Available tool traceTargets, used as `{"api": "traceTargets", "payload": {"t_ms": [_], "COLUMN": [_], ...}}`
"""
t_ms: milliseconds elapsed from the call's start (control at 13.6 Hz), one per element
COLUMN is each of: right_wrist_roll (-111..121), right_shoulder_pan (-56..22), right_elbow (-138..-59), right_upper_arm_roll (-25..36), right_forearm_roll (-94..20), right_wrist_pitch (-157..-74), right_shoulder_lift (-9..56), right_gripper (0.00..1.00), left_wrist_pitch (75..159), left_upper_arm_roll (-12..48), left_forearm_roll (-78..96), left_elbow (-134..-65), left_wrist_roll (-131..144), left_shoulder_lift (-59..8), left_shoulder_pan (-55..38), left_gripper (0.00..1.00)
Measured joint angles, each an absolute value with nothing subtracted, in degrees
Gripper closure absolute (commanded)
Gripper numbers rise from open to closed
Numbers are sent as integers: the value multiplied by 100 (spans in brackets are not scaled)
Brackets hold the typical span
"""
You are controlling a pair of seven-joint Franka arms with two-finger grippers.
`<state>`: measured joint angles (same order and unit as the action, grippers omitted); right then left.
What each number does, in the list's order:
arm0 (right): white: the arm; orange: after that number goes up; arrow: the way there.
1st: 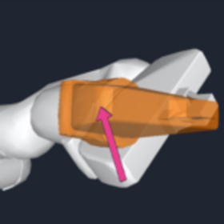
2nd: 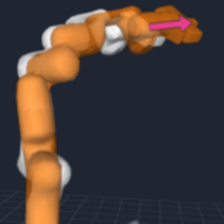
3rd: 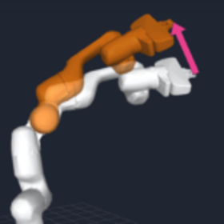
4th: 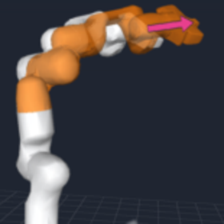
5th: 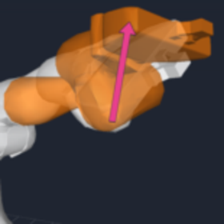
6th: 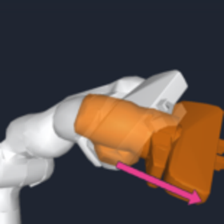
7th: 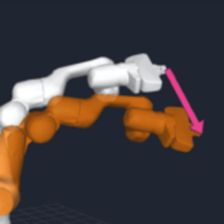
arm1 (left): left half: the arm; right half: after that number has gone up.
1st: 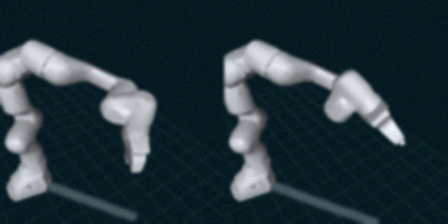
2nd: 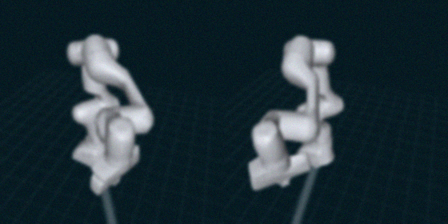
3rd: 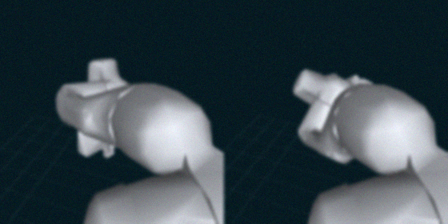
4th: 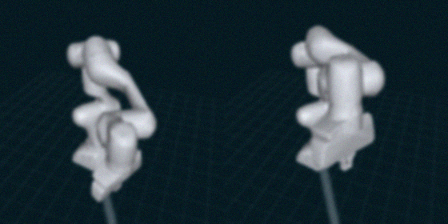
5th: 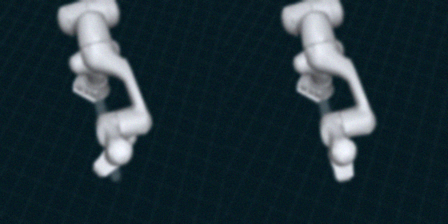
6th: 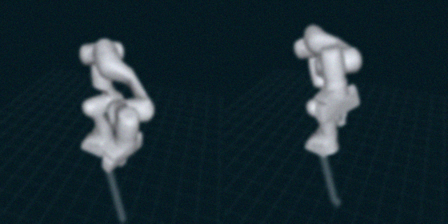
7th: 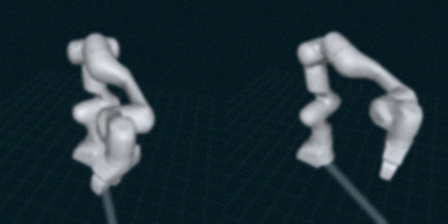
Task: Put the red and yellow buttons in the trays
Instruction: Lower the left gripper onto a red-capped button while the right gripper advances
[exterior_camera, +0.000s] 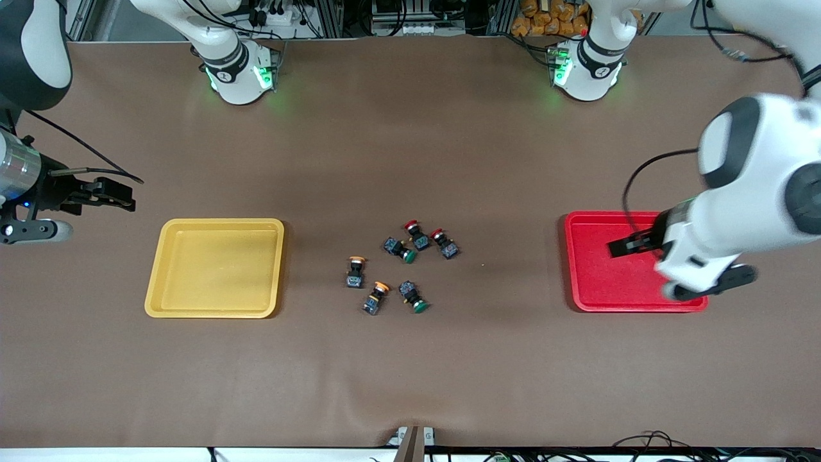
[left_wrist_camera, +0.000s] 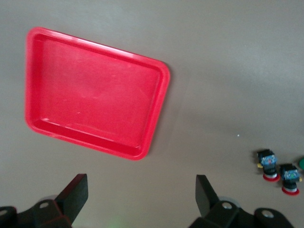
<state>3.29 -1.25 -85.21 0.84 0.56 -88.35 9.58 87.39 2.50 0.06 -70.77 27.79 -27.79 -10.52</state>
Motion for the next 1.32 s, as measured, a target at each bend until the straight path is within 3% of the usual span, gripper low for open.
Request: {"api": "traceTargets", "payload": {"t_ms": [883,1324], "right_wrist_roll": [110,58], "right_shoulder_pan": [-168,-190], "right_elbow": [-8496,-8494], "right_upper_arm_roll": [39,30], "right_forearm_roll": [18,-165], "right_wrist_pitch": [-8866,-9189], "right_shoulder_lift": [980,1300], "right_gripper": [0,0], "left_wrist_pitch": [10287,10953], "left_upper_arm_roll": [273,274], "left_forearm_roll": [547,650], "left_elbow": [-7070,-7069], "left_wrist_roll": [4328,4954], "left_shoulder_lift": [-3713,-4092], "left_shoulder_pan": [-1825,-2130], "left_gripper": [0,0]}}
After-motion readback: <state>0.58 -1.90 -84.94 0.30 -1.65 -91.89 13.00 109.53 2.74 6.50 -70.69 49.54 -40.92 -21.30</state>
